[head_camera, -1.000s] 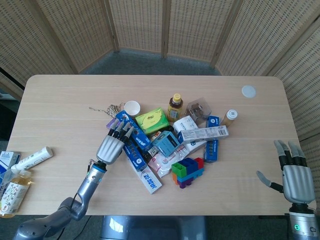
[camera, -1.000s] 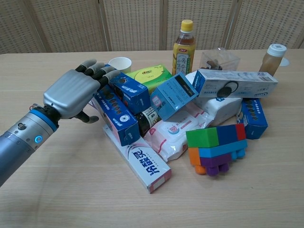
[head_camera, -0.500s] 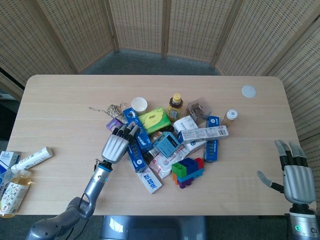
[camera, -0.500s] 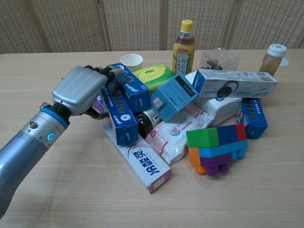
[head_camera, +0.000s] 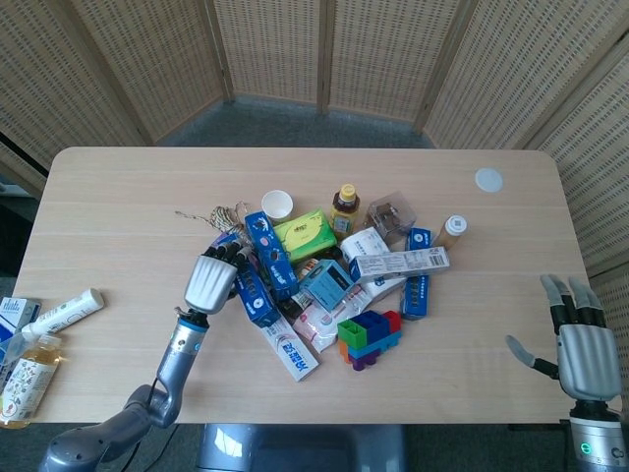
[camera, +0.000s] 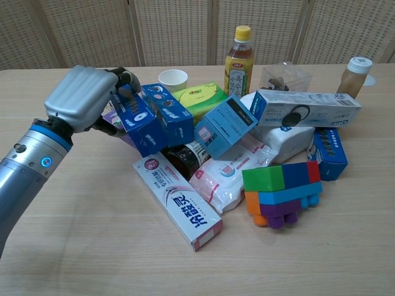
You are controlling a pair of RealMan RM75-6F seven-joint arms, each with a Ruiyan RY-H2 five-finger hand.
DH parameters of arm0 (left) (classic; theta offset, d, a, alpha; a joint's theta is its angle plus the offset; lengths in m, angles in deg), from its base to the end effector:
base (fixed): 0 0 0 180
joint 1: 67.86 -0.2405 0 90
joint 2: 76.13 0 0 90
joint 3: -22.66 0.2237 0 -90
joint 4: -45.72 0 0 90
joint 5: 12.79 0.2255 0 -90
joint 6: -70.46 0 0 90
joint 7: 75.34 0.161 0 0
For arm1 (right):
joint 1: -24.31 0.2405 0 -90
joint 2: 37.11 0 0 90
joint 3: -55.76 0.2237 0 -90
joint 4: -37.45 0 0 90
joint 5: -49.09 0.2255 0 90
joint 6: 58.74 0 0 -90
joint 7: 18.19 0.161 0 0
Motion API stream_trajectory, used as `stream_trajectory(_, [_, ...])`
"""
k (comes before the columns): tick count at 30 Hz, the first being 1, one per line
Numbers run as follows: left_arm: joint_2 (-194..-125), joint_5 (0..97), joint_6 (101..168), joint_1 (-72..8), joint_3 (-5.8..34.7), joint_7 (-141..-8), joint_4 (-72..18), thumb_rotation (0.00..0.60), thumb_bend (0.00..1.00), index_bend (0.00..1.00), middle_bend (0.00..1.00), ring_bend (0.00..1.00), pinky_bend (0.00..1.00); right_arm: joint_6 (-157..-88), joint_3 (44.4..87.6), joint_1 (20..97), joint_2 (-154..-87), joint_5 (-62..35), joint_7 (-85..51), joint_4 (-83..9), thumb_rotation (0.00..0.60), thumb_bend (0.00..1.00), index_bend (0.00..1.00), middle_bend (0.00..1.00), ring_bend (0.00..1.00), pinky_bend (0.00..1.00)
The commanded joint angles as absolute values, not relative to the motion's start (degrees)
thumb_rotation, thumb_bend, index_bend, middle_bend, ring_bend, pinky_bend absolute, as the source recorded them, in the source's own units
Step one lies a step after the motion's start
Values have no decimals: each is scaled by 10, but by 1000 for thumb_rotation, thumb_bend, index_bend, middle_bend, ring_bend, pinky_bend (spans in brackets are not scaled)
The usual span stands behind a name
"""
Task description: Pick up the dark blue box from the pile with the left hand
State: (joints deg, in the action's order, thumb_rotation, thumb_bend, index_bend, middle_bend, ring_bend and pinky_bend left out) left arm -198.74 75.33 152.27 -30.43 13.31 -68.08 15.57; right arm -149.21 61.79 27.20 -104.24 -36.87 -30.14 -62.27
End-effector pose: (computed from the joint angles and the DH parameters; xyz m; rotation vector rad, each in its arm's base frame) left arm -0.1480 0.3358 -0.0754 -1.6101 -0.4227 -1.1345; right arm -0.2516 -0.1961 0.1284 1.2915 -0.8039 0.9425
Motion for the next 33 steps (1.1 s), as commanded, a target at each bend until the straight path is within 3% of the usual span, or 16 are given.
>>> stream_trajectory(1, [-1953, 755, 1543, -311, 132, -683, 114, 600, 135, 506, 583, 605, 629, -1491, 618, 273, -1042, -370, -303, -624, 0, 193, 0, 124, 0, 0])
stream_trajectory(9, [-1825, 760, 1576, -334, 128, -646, -68, 600, 135, 556, 602, 622, 642, -1480, 618, 279, -1045, -369, -306, -625, 0, 195, 0, 125, 0, 0])
stream_trajectory(19, [-1599, 721, 1520, -372, 128, -531, -406, 600, 135, 555, 596, 625, 645, -1455, 619, 295, -1052, -368, -306, -626, 0, 193, 0, 126, 0, 0])
stream_trajectory(25, [-1508, 697, 1491, -390, 140, -497, -520, 600, 136, 561, 591, 625, 648, -1450, 618, 299, -1055, -367, -304, -626, 0, 194, 0, 125, 0, 0])
stream_trajectory(33, [-1452, 678, 1466, -404, 153, -487, -573, 600, 137, 564, 590, 625, 649, -1452, 616, 299, -1057, -369, -297, -622, 0, 192, 0, 124, 0, 0])
